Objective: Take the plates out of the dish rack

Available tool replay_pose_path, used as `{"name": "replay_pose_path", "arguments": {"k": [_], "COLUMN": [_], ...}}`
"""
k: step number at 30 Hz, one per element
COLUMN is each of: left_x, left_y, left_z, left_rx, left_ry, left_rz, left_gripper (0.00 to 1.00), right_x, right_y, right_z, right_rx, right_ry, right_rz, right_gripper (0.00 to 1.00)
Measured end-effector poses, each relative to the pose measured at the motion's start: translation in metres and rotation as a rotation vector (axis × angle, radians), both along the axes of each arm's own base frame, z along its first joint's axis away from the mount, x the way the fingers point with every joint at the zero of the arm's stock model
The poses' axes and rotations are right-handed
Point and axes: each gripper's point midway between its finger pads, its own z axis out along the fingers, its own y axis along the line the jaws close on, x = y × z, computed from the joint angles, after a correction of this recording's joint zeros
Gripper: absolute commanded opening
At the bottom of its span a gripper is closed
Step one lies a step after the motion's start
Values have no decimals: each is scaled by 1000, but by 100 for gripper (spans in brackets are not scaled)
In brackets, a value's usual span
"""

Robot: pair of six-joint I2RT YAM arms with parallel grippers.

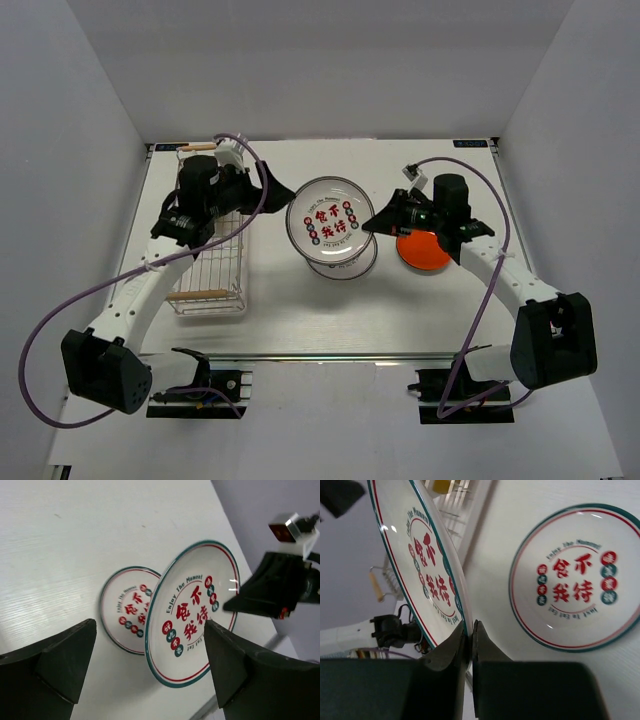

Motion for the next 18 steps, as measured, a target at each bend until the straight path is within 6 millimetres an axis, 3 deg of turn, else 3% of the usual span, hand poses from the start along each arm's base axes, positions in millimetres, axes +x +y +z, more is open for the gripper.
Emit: {"name": "replay_pose_path", "arguments": {"k": [7, 12, 15, 18], "left_x": [17, 16, 16, 21], "left_y": [60, 106, 122, 131], "left_z": [6, -3, -6, -8], "left_rx": [172, 288, 336, 367], "left_ry": [11, 41, 58, 63], "left_rz": [341, 546, 620, 661], "left_gripper": [98, 98, 98, 98], "right_x": [11, 19, 18, 18], "right_y": [-20, -28, -34, -37], "right_z": [-43, -93, -118, -129], "right_rx": [-141, -233, -282, -307], "right_ry": [138, 294, 368, 400], "right_rz": [-146, -206, -233, -252], "right_gripper": [0, 0, 0, 0]}}
